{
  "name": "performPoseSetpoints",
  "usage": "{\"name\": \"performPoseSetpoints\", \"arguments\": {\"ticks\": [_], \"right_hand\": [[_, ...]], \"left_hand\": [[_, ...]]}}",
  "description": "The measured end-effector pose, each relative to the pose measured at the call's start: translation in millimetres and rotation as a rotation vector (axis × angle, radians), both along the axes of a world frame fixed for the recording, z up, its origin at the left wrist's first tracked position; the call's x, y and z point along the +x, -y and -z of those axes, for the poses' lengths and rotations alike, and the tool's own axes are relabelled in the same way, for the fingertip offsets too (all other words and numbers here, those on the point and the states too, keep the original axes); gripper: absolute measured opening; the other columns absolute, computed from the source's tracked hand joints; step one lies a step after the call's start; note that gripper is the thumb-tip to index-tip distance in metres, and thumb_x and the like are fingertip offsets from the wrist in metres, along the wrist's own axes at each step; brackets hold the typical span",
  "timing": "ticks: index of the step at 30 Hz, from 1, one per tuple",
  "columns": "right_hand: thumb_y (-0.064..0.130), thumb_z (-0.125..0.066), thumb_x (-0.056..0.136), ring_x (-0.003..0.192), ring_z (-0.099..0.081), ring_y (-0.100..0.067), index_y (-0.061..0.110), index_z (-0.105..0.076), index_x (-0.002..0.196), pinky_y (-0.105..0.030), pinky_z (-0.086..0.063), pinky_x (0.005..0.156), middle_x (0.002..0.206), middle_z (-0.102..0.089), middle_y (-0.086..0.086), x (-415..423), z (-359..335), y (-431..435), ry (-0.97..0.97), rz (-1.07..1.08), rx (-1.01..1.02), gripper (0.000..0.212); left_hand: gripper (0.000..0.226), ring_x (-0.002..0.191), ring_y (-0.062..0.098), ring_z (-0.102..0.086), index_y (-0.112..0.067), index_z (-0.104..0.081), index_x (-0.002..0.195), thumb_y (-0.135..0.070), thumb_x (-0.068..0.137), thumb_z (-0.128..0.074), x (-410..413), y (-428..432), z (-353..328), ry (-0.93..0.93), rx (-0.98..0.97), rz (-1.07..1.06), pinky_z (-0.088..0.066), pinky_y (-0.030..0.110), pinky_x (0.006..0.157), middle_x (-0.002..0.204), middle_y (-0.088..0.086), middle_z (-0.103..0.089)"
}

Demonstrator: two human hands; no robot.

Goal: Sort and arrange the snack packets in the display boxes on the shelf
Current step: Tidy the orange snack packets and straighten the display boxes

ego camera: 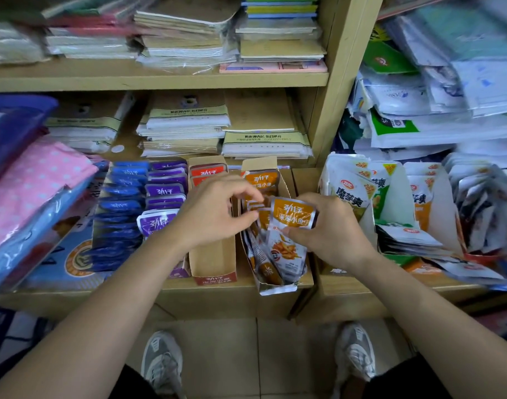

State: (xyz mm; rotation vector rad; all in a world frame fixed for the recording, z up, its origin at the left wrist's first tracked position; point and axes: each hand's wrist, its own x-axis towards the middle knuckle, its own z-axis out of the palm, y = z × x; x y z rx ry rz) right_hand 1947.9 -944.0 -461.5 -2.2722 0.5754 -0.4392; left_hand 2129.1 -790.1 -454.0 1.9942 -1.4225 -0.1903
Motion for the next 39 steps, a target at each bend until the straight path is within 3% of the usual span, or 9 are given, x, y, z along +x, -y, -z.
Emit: {"name": "performPoseSetpoints", "arguments": {"ticks": [3, 11, 15, 22, 27, 30, 33, 36, 39], "right_hand": [[0.027, -0.085, 0.079, 0.085, -0.069, -0.009, 0.018, -0.068, 0.103, -0.035, -0.06, 0.072, 0.092, -0.072, 0.006, -1, 2, -3, 0.003, 0.013, -0.022, 0.03], [0.024, -0.083, 0.081, 0.081, -0.071, -0.013, 0.017, -0.065, 0.107, -0.039, -0.061, 0.064, 0.092, -0.071, 0.003, -3, 2, -1, -0.008, 0.001, -0.015, 0.032], [0.022, -0.083, 0.081, 0.078, -0.069, -0.01, 0.016, -0.066, 0.105, -0.037, -0.06, 0.062, 0.087, -0.07, 0.006, -5, 1, 1, -0.004, -0.007, -0.02, 0.03], [0.021, -0.083, 0.08, 0.072, -0.066, -0.006, 0.015, -0.067, 0.1, -0.031, -0.055, 0.058, 0.081, -0.067, 0.008, -5, 1, 1, 0.007, -0.005, -0.045, 0.027], [0.02, -0.083, 0.08, 0.078, -0.067, -0.009, 0.012, -0.066, 0.101, -0.037, -0.058, 0.064, 0.085, -0.07, 0.004, -6, 1, 2, 0.003, -0.009, -0.027, 0.028], [0.02, -0.083, 0.081, 0.08, -0.069, -0.013, 0.013, -0.065, 0.102, -0.04, -0.059, 0.063, 0.087, -0.07, 0.003, -6, 2, 4, 0.0, -0.01, 0.006, 0.028], [0.019, -0.083, 0.081, 0.077, -0.068, -0.008, 0.016, -0.066, 0.099, -0.038, -0.059, 0.065, 0.085, -0.07, 0.006, -6, 3, 7, -0.004, -0.012, 0.01, 0.026], [0.014, -0.08, 0.084, 0.078, -0.072, -0.009, 0.015, -0.064, 0.105, -0.033, -0.061, 0.057, 0.093, -0.071, 0.004, -7, 3, 8, 0.009, -0.043, 0.104, 0.027], [0.013, -0.076, 0.088, 0.075, -0.074, -0.012, 0.015, -0.062, 0.116, -0.031, -0.061, 0.057, 0.098, -0.071, 0.002, -9, 4, 6, 0.006, -0.048, 0.161, 0.032]], "left_hand": [[0.03, 0.111, 0.004, -0.043, -0.048, -0.067, 0.111, -0.043, 0.082, -0.074, 6, -10, 3, 0.118, 0.289, 0.074, -0.045, 0.04, 0.091, 0.112, -0.024, -0.06], [0.044, 0.119, 0.006, -0.021, -0.05, -0.065, 0.119, -0.055, 0.077, -0.077, -9, -13, 1, 0.304, 0.395, 0.213, -0.021, 0.033, 0.096, 0.128, -0.021, -0.038], [0.041, 0.115, 0.008, -0.02, -0.048, -0.069, 0.107, -0.057, 0.069, -0.081, -20, -14, 4, 0.352, 0.341, 0.185, -0.026, 0.039, 0.101, 0.123, -0.017, -0.039], [0.041, 0.119, 0.012, -0.032, -0.05, -0.065, 0.121, -0.041, 0.082, -0.076, -36, -16, 15, 0.42, 0.294, 0.354, -0.022, 0.037, 0.096, 0.123, -0.021, -0.051], [0.017, 0.096, 0.011, -0.04, -0.042, -0.073, 0.102, -0.043, 0.089, -0.064, -34, -12, 21, 0.423, 0.184, 0.38, -0.032, 0.037, 0.084, 0.097, -0.02, -0.058], [0.015, 0.089, 0.012, -0.047, -0.031, -0.077, 0.092, -0.038, 0.087, -0.065, -27, -10, 21, 0.335, 0.065, 0.305, -0.043, 0.037, 0.076, 0.09, -0.016, -0.062], [0.013, 0.086, 0.012, -0.056, -0.02, -0.076, 0.087, -0.032, 0.082, -0.074, -23, -10, 13, 0.078, -0.13, 0.132, -0.048, 0.034, 0.074, 0.086, -0.015, -0.065], [0.006, 0.075, 0.008, -0.061, -0.021, -0.071, 0.085, -0.024, 0.084, -0.077, -24, -9, 5, -0.108, -0.304, -0.042, -0.047, 0.021, 0.065, 0.081, -0.011, -0.067], [0.009, 0.071, 0.012, -0.066, -0.023, -0.068, 0.083, -0.02, 0.087, -0.076, -28, -5, 0, -0.206, -0.384, -0.196, -0.053, 0.026, 0.06, 0.079, -0.004, -0.07]]}}
